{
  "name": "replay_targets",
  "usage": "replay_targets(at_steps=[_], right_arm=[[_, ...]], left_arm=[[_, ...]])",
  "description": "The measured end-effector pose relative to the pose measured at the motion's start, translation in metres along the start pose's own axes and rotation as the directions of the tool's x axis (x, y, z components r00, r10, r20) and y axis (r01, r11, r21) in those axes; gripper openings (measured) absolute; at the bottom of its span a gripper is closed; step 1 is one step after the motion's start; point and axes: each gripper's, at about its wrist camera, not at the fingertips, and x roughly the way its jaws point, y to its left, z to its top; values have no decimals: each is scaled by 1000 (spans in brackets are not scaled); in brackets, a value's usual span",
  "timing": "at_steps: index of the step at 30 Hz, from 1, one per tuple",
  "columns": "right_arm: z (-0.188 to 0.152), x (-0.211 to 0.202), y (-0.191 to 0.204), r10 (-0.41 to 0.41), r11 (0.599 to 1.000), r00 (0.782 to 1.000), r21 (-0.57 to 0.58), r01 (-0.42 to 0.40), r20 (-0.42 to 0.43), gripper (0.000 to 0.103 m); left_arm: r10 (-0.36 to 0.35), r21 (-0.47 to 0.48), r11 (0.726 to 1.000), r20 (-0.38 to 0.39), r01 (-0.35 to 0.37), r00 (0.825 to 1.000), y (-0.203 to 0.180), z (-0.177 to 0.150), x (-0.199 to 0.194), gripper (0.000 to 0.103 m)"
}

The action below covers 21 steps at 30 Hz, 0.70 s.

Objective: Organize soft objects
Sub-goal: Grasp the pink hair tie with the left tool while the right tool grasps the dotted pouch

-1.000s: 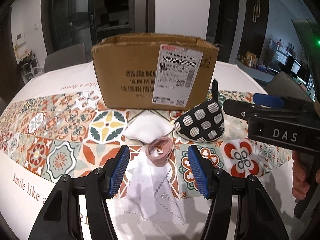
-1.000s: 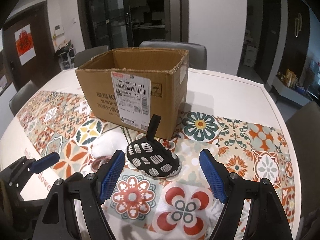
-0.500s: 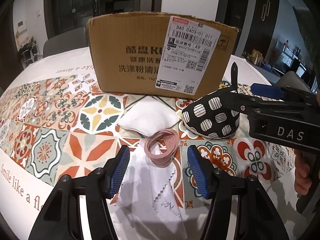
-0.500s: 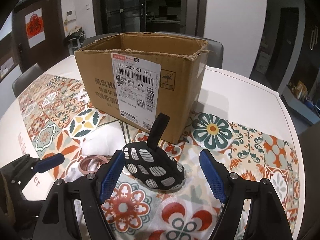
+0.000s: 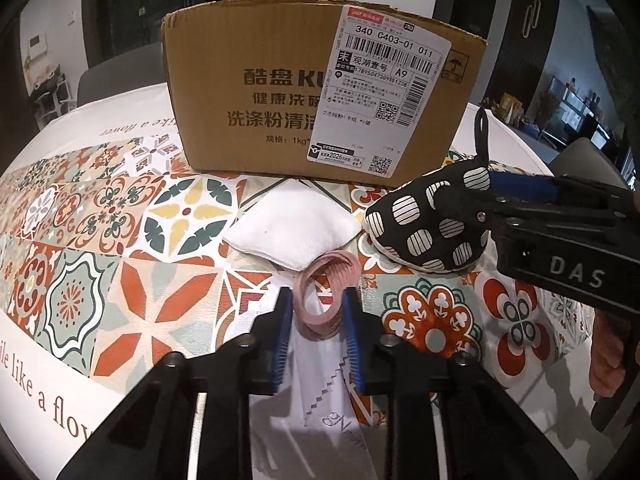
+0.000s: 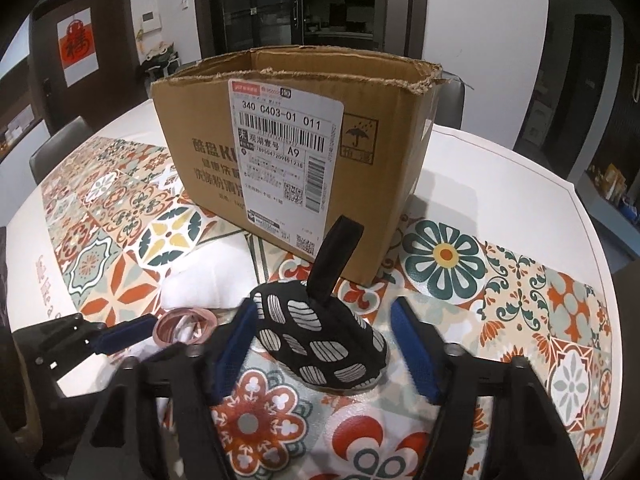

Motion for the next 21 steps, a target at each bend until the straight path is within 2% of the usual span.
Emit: replay_targets(at_steps=[1,3,7,21], right_arm=[[-1,1,0,5,1000,1000,1,-5,-8,50],[-2,2,0,9,1000,1000,8,-9,-20,46],[-5,-1,0,5,1000,1000,16,-4,-23,35],[-16,-29,2,-9,996,1000,86,10,-7,24]], left_arm=[[-1,2,1000,3,1,1000,-1,0,-1,19],[-4,7,1000,6,4,1000,-1,1,-2,13],[-7,13,1000,17,7,1000,-5,0,-9,11],[-11,13,1000,85,10,996,-6,1,-44,6]])
